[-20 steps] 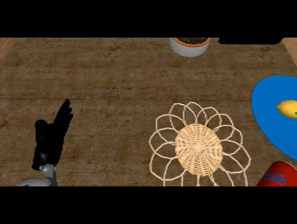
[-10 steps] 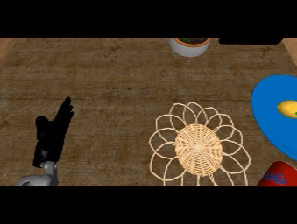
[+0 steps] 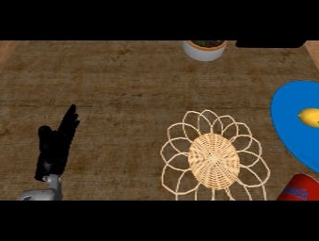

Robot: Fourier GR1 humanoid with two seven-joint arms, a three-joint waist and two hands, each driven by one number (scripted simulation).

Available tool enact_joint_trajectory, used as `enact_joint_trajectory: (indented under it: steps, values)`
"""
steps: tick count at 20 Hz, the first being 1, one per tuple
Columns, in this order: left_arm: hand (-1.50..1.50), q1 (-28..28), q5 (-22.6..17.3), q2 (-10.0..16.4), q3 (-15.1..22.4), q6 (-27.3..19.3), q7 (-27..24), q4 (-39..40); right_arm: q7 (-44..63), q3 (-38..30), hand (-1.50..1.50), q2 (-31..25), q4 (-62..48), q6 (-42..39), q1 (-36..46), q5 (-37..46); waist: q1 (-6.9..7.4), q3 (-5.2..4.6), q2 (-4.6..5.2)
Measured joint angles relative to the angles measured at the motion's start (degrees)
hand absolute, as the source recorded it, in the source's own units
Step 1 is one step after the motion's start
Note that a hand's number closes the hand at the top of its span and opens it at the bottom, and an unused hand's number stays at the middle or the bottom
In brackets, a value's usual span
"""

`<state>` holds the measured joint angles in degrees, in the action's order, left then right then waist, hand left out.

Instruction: Pick the lemon from the placemat and place it in the plate

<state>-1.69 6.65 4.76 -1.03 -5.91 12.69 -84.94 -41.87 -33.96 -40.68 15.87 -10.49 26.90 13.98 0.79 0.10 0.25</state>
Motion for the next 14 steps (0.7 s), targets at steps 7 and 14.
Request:
enact_joint_trajectory:
  steps: [7, 14]
  values:
    - [0.0, -1.2, 0.84, -1.13, 0.65, -0.96, 0.84, 0.31, -1.84, 0.11, -1.5, -2.68, -3.74, 1.32, -0.99, -0.24, 0.26, 0.08, 0.17]
    - [0.0, -1.29, 0.04, -0.31, -0.12, 0.19, 1.09, 0.11, -3.26, -0.05, -1.5, -4.64, -5.78, 2.53, -2.45, -0.72, 0.33, 0.13, 0.22]
